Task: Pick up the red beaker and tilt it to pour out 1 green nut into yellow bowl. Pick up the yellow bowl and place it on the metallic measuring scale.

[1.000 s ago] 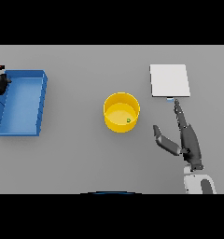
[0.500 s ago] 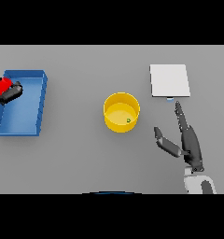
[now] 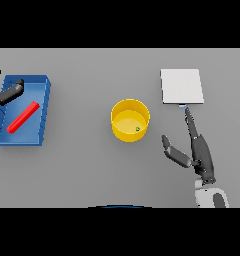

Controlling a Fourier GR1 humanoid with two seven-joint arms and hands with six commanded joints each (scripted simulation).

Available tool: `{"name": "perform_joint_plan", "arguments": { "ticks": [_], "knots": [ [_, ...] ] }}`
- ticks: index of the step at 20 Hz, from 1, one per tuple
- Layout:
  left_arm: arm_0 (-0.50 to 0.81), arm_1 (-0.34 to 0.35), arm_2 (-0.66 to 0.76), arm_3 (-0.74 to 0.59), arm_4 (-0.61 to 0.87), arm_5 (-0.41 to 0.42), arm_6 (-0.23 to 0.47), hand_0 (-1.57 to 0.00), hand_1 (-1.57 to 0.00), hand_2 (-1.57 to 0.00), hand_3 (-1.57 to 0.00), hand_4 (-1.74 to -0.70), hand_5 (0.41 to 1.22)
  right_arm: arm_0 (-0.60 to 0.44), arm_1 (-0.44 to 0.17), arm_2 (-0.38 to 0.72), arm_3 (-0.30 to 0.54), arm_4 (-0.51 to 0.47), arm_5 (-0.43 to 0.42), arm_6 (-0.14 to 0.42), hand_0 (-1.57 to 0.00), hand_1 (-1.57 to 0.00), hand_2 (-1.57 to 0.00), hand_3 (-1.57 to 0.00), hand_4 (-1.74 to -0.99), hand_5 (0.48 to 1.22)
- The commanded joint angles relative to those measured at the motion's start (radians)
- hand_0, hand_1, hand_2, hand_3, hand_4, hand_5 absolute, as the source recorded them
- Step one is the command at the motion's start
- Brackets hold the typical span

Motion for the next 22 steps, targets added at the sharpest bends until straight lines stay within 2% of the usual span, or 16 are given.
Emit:
{"name": "perform_joint_plan", "arguments": {
  "ticks": [1, 3, 5, 9, 11, 13, 16, 18, 22],
  "knots": [
    [-0.002, -0.007, 0.003, 0.001, 0.001, 0.009, -0.003, -0.08, -0.06, -0.06, -0.06, -0.78, 0.674, 0.000, -0.005, 0.005, -0.001, 0.019, -0.006, 0.005, 0.00, 0.00, 0.00, 0.00, -1.195, 0.660],
    [0.005, -0.012, 0.013, -0.006, 0.006, 0.026, -0.034, -0.05, -0.04, -0.04, -0.04, -0.79, 0.671, -0.011, -0.018, 0.009, 0.009, 0.042, -0.006, 0.025, 0.00, 0.00, 0.00, 0.00, -1.198, 0.662],
    [0.013, -0.015, 0.012, -0.011, 0.006, 0.035, -0.051, -0.03, -0.03, -0.03, -0.02, -0.78, 0.679, -0.039, -0.036, 0.035, 0.003, 0.041, 0.043, -0.006, 0.00, 0.00, 0.00, 0.00, -1.162, 0.694],
    [-0.005, -0.027, 0.001, 0.001, 0.010, 0.033, -0.032, -0.01, -0.01, -0.01, -0.01, -0.79, 0.704, -0.139, -0.136, 0.066, 0.018, 0.103, 0.141, 0.007, 0.00, 0.00, 0.00, 0.00, -1.234, 0.707],
    [-0.014, -0.039, -0.005, 0.020, 0.008, 0.034, -0.036, -0.01, -0.01, -0.01, -0.01, -0.79, 0.709, -0.186, -0.176, 0.100, 0.022, 0.172, 0.176, 0.052, 0.00, 0.00, 0.00, 0.00, -1.268, 0.691],
    [-0.011, -0.035, -0.008, 0.011, 0.017, 0.032, -0.043, 0.00, 0.00, 0.00, 0.00, -0.79, 0.709, -0.256, -0.225, 0.138, 0.051, 0.254, 0.213, 0.070, 0.00, 0.00, 0.00, 0.00, -1.282, 0.677],
    [-0.019, -0.036, -0.020, 0.016, 0.015, 0.031, -0.036, 0.00, 0.00, 0.00, 0.00, -0.79, 0.712, -0.356, -0.291, 0.208, 0.087, 0.361, 0.276, 0.048, 0.00, 0.00, 0.00, 0.00, -1.276, 0.668],
    [-0.020, -0.022, -0.020, 0.012, 0.018, 0.026, -0.048, 0.00, 0.00, 0.00, 0.00, -0.79, 0.719, -0.414, -0.309, 0.243, 0.122, 0.403, 0.304, 0.023, 0.00, 0.00, 0.00, 0.00, -1.270, 0.664],
    [-0.027, -0.038, -0.028, 0.018, 0.018, 0.038, -0.036, 0.00, 0.00, 0.00, 0.00, -0.80, 0.723, -0.522, -0.298, 0.287, 0.199, 0.426, 0.365, 0.012, 0.00, 0.00, 0.00, 0.00, -1.274, 0.656]
  ]
}}
